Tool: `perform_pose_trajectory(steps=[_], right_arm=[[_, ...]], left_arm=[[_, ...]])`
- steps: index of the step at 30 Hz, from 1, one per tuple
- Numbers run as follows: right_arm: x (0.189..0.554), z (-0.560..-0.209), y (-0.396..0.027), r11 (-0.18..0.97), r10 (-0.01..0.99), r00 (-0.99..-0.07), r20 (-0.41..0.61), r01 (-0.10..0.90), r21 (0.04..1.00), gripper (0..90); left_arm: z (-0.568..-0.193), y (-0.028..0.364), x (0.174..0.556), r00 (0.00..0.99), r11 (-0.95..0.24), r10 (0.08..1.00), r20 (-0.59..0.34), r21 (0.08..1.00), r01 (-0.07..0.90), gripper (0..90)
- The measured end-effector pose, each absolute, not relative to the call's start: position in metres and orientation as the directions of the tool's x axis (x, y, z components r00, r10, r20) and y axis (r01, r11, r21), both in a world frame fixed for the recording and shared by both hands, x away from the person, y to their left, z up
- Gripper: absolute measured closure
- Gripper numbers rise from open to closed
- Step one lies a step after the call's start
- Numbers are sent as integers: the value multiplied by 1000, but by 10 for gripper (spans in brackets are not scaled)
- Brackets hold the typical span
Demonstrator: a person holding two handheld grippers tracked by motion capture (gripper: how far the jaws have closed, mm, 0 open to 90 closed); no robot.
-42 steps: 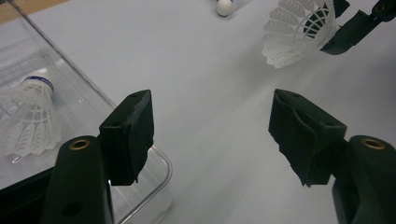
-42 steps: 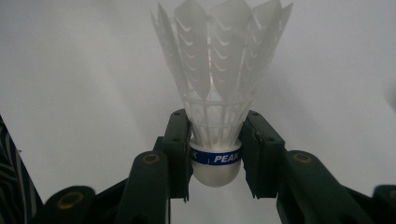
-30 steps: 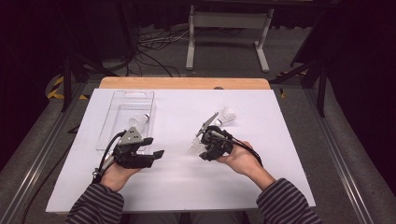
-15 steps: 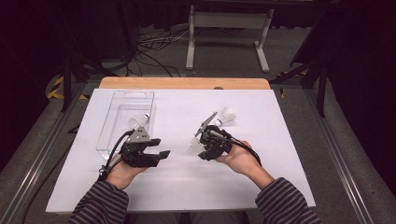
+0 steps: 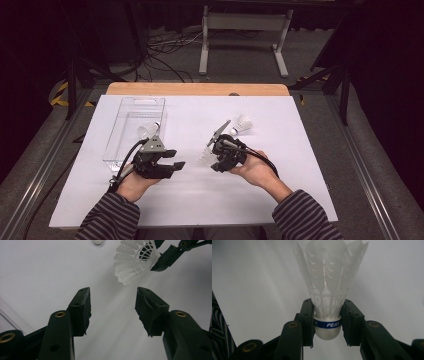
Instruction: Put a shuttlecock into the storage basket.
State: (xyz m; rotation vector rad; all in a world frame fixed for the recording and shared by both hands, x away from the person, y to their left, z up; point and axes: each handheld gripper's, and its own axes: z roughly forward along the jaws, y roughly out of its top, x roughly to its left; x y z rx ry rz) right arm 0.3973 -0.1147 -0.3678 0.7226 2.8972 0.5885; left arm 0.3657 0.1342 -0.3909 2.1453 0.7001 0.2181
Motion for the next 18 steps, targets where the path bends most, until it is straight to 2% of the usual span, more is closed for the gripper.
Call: perform_pose_trajectory(steps=[6, 18], right_arm=[[397, -368, -111, 817, 462, -887, -3, 424, 391, 660], [397, -367, -104, 824, 447, -894, -4, 410, 392, 659]], left_arm=[[-391, 129, 366, 839, -500, 537, -88, 768, 400, 512], [-389, 119, 366, 860, -526, 504, -85, 759, 383, 529]])
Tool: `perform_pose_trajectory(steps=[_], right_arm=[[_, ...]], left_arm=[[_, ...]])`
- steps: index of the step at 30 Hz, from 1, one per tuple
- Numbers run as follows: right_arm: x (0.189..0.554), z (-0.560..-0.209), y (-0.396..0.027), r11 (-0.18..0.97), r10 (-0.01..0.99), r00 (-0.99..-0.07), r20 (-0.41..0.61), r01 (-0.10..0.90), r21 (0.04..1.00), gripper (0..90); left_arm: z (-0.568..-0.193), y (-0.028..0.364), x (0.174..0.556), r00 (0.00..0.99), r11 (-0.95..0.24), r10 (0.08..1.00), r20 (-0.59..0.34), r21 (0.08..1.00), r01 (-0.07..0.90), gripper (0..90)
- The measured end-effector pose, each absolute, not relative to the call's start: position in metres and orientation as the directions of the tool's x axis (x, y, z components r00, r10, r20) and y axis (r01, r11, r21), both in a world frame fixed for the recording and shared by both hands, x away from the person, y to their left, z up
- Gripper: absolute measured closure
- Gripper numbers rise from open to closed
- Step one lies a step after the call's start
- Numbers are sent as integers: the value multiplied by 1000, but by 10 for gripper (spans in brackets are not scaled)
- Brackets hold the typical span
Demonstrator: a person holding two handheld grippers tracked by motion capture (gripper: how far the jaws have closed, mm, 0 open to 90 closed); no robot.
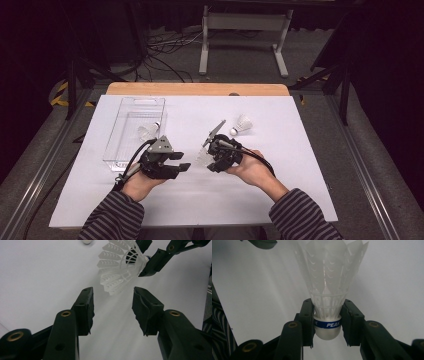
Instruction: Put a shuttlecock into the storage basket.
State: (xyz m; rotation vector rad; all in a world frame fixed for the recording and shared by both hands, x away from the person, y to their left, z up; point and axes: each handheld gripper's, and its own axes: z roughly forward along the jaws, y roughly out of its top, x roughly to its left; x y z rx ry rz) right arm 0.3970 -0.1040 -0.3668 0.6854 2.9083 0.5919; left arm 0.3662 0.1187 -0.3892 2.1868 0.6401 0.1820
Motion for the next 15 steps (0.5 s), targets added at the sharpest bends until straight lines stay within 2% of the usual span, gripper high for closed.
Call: perform_pose_trajectory(steps=[15], right_arm=[[397, -365, -93, 833, 421, -907, -9, 383, 400, 659]], left_arm=[[-392, 112, 366, 872, -546, 482, -84, 749, 374, 562]])
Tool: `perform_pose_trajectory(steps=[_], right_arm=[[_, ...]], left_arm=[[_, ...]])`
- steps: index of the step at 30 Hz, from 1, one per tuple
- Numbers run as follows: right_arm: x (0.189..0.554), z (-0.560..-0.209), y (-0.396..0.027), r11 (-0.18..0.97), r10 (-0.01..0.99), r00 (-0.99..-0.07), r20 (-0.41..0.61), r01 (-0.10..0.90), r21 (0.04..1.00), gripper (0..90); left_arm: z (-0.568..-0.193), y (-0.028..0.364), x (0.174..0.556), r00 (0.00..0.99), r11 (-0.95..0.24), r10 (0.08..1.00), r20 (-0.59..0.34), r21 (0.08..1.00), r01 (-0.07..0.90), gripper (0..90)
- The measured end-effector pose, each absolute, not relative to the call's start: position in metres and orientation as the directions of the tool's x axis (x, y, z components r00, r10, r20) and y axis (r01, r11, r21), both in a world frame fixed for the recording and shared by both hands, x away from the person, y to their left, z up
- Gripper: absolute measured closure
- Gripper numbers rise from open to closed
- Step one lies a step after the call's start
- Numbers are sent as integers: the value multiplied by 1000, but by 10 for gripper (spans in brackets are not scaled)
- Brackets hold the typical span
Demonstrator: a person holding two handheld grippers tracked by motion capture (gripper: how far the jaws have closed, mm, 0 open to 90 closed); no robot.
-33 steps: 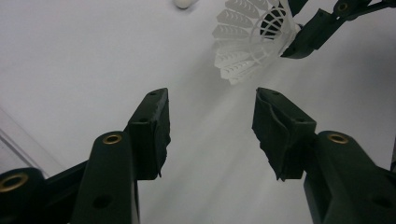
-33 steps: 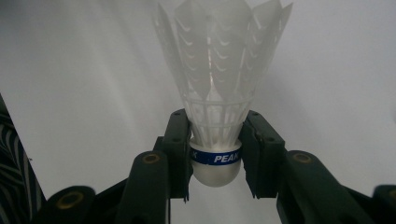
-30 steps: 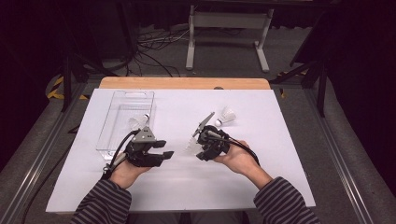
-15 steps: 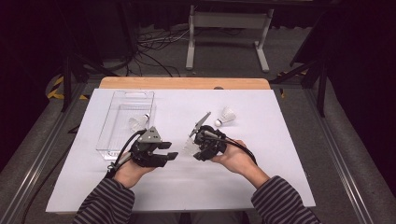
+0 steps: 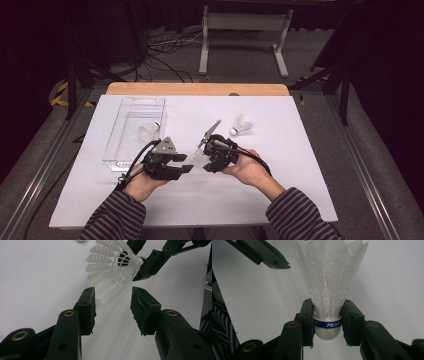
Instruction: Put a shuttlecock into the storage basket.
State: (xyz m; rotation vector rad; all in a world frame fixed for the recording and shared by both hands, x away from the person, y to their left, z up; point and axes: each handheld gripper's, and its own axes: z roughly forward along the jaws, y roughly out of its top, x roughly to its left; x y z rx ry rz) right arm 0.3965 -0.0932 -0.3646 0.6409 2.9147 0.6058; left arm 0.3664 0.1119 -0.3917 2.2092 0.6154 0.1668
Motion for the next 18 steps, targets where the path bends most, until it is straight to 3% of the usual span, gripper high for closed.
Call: perform_pose_trajectory(steps=[18], right_arm=[[395, -365, -81, 843, 405, -914, -4, 371, 390, 659]], left_arm=[[-392, 109, 365, 893, -575, 444, -72, 742, 346, 773]])
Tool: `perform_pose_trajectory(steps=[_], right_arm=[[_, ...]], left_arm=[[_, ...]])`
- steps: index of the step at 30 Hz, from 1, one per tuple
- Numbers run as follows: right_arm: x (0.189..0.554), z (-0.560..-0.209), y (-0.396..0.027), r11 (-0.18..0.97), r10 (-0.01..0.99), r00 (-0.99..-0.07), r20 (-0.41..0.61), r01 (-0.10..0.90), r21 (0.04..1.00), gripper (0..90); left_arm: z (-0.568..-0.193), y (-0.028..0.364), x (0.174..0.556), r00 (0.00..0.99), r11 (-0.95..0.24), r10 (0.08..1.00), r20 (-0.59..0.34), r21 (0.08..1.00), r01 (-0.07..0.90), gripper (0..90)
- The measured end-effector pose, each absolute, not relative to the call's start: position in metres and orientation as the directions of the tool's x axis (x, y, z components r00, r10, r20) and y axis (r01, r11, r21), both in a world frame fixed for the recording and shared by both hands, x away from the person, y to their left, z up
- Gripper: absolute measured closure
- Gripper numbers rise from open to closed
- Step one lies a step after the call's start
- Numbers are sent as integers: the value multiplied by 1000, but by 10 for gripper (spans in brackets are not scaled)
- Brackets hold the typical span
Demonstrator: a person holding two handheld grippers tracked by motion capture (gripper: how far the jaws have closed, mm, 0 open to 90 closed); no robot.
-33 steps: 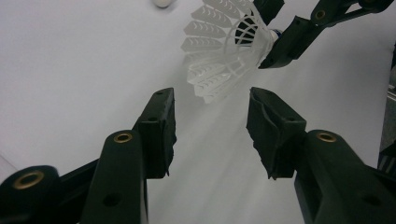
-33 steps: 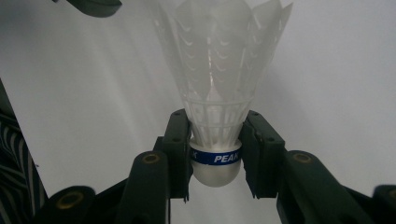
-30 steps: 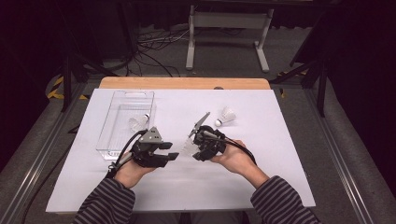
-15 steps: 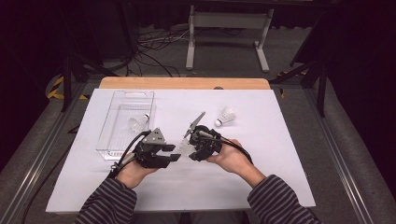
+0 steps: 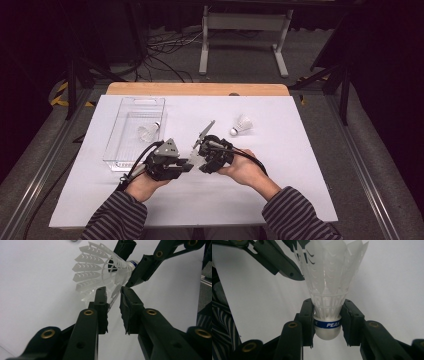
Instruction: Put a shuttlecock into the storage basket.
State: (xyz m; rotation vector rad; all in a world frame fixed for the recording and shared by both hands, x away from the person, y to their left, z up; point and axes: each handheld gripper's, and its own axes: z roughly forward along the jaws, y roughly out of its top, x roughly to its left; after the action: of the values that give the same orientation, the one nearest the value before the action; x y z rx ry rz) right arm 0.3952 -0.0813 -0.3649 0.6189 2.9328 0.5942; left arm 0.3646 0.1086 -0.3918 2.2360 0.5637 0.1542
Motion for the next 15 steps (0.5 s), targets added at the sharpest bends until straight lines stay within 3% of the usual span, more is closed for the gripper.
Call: perform_pose_trajectory(steps=[10, 15], right_arm=[[396, -366, -81, 843, 402, -915, -6, 368, 394, 657], [396, -366, -83, 840, 408, -913, 2, 376, 390, 651]], left_arm=[[-391, 107, 363, 906, -602, 420, -43, 735, 314, 885], [-391, 106, 362, 911, -612, 412, -25, 733, 297, 898]])
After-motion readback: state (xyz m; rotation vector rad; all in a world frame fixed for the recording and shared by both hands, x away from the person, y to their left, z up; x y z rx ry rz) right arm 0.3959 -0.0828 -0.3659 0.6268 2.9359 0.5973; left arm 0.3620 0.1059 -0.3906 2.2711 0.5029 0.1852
